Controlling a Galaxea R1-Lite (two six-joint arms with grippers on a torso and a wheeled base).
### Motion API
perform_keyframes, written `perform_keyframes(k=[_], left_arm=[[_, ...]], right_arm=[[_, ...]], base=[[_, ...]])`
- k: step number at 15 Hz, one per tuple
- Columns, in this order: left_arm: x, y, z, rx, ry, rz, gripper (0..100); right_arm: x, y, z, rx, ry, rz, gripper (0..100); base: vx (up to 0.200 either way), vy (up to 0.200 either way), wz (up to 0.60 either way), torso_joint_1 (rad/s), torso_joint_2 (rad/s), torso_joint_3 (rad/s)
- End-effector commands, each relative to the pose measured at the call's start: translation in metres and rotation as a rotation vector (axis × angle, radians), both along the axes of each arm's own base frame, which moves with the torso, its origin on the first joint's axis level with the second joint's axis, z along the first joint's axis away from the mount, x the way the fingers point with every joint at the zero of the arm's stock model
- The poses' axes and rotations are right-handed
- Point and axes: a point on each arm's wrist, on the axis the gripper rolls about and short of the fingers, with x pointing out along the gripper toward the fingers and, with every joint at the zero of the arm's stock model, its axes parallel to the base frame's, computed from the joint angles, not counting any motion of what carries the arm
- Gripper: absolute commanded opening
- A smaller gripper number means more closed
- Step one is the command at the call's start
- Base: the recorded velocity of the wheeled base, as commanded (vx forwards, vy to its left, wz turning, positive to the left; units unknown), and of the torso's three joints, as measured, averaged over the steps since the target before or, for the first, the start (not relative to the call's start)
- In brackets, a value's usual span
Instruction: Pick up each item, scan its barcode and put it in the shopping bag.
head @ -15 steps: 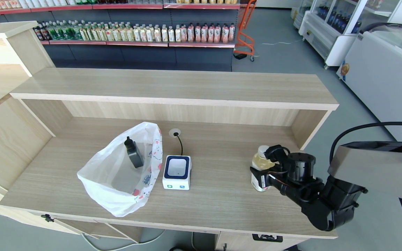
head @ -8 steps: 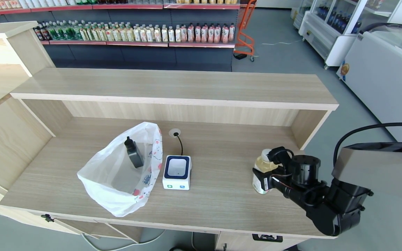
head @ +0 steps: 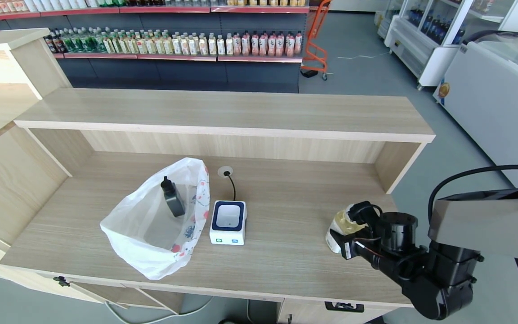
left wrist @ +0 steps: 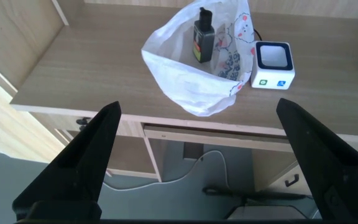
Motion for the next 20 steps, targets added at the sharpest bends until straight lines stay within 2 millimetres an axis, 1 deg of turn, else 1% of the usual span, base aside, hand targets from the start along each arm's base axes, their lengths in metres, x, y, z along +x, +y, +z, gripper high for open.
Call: perform_keyframes(k=[1,3,5,6,7,8,9,10,11,12,13,14,17,18,20], left_arm=[[0.0,0.0,0.0,0.0,0.0,0.0,100],[0.0,0.0,0.0,0.0,0.0,0.0,100],[0.0,0.0,0.0,0.0,0.0,0.0,100],[0.0,0.0,0.0,0.0,0.0,0.0,100],[0.0,0.0,0.0,0.0,0.0,0.0,100],[0.0,0.0,0.0,0.0,0.0,0.0,100],[0.0,0.0,0.0,0.0,0.0,0.0,100],[0.0,0.0,0.0,0.0,0.0,0.0,100],[0.0,0.0,0.0,0.0,0.0,0.0,100],[0.0,0.0,0.0,0.0,0.0,0.0,100],[0.0,0.0,0.0,0.0,0.0,0.0,100],[0.0,0.0,0.0,0.0,0.0,0.0,100],[0.0,0.0,0.0,0.0,0.0,0.0,100],[0.0,0.0,0.0,0.0,0.0,0.0,100],[0.0,0.0,0.0,0.0,0.0,0.0,100]], right_arm=[[-0.001,0.0,-0.004,-0.001,0.007,0.001,0],[-0.005,-0.001,-0.005,-0.001,0.01,0.001,0],[-0.004,0.0,-0.007,-0.001,0.01,0.002,0],[-0.004,0.001,-0.004,0.007,0.0,0.004,0],[-0.003,0.002,0.007,0.03,-0.031,0.0,0],[-0.002,0.001,0.025,0.085,-0.066,-0.012,0],[-0.005,0.0,0.061,0.211,-0.128,-0.032,0],[-0.017,-0.004,0.091,0.301,-0.115,-0.018,0],[-0.035,-0.009,0.119,0.383,-0.069,0.049,0],[-0.051,-0.013,0.137,0.444,-0.032,0.127,0],[-0.051,-0.013,0.137,0.444,-0.032,0.127,0],[-0.072,-0.017,0.159,0.555,-0.001,0.316,0],[-0.082,-0.01,0.16,0.567,0.046,0.475,0],[-0.089,-0.005,0.158,0.565,0.075,0.538,0],[-0.099,0.008,0.154,0.557,0.109,0.605,0]], base=[[0.0,0.0,0.0,0.0,0.0,0.0],[0.0,0.0,0.0,0.0,0.0,0.0],[0.0,0.0,0.0,0.0,0.0,0.0],[0.0,0.0,0.0,0.0,0.0,0.0],[0.0,0.0,0.0,0.0,0.0,0.0],[0.0,0.0,0.0,0.0,0.0,0.0],[0.0,0.0,0.0,0.0,0.0,0.0],[0.0,0.0,0.0,0.0,0.0,0.0],[0.0,0.0,0.0,0.0,0.0,0.0],[0.0,0.0,0.0,0.0,0.0,0.0],[0.0,0.0,0.0,0.0,0.0,0.0],[0.0,0.0,0.0,0.0,0.0,0.0],[0.0,0.0,0.0,0.0,0.0,0.0],[0.0,0.0,0.0,0.0,0.0,0.0],[0.0,0.0,0.0,0.0,0.0,0.0]])
